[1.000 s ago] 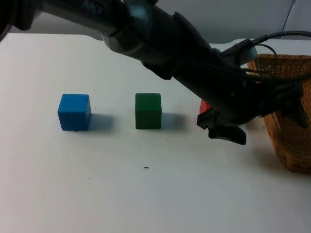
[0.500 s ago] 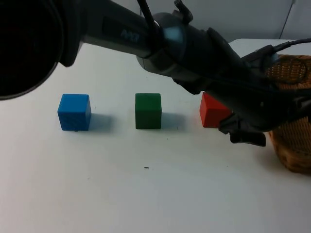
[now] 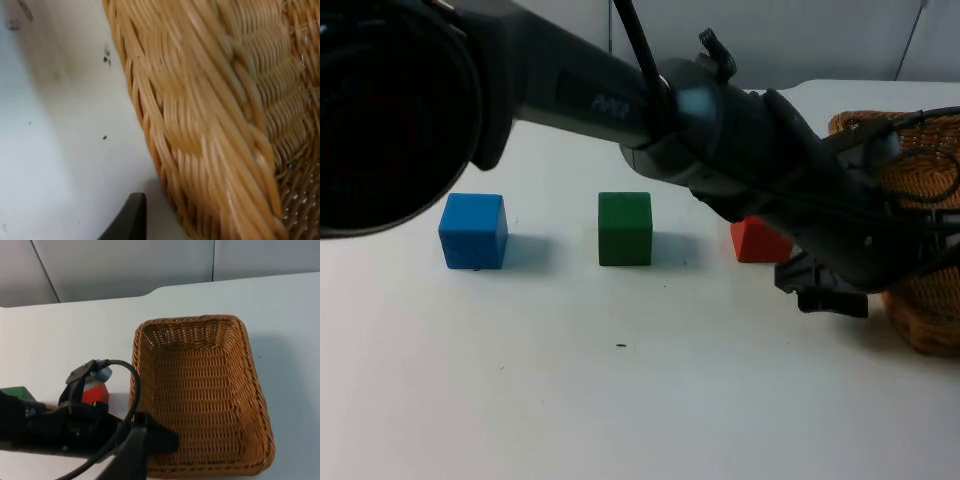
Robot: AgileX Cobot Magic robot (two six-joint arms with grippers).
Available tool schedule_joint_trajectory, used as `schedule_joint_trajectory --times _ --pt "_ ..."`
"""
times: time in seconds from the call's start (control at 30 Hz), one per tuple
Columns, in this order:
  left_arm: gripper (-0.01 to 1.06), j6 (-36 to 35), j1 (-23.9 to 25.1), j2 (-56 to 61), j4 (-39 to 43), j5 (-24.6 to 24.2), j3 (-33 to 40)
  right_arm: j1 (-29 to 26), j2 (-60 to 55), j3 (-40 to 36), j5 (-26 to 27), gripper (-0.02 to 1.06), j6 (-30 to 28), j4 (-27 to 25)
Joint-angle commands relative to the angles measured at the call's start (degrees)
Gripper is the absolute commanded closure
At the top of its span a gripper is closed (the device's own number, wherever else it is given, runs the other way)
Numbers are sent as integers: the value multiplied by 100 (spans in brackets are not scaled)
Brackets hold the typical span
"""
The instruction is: Pick up the basket with the left hand and place the blue cube into the basket with the right hand.
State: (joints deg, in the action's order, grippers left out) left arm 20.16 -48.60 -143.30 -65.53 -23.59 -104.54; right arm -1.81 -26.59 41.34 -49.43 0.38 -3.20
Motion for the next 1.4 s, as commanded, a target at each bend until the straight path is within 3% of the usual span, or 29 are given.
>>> schedule_joint_trajectory --times 0.0,0.23,0.33,0.43,0.57,0.63,0.7,0.83,0.87,0.93,1.13,1.37 --pt "1 117 -50 4 -123 32 -30 -41 -14 36 55 0 -38 -14" --pt "1 188 -50 4 -169 133 -30 -41 -14 36 55 0 -38 -14" --pt "6 174 -50 4 -169 159 -30 -41 -14 36 55 0 -38 -14" --pt "25 32 -50 4 -169 171 -30 -41 -14 36 83 0 -38 -14" --pt "39 -111 -50 4 -156 206 -30 -41 -14 36 90 0 -38 -14" --pt "52 -111 -50 4 -156 239 -30 -41 -14 36 90 0 -38 -14" --pt "55 -111 -50 4 -156 258 -30 -41 -14 36 90 0 -38 -14" --pt "91 -111 -50 4 -156 413 -30 -41 -14 36 90 0 -38 -14" --pt "91 -111 -50 4 -156 413 -30 -41 -14 36 90 0 -38 -14" --pt "105 -111 -50 4 -156 483 -30 -41 -14 36 99 0 -38 -14" --pt "105 -124 -50 29 -635 533 -30 -41 -14 36 128 0 -38 -14" --pt "105 -124 -26 448 -463 597 34 -41 -14 36 152 0 -38 -14"
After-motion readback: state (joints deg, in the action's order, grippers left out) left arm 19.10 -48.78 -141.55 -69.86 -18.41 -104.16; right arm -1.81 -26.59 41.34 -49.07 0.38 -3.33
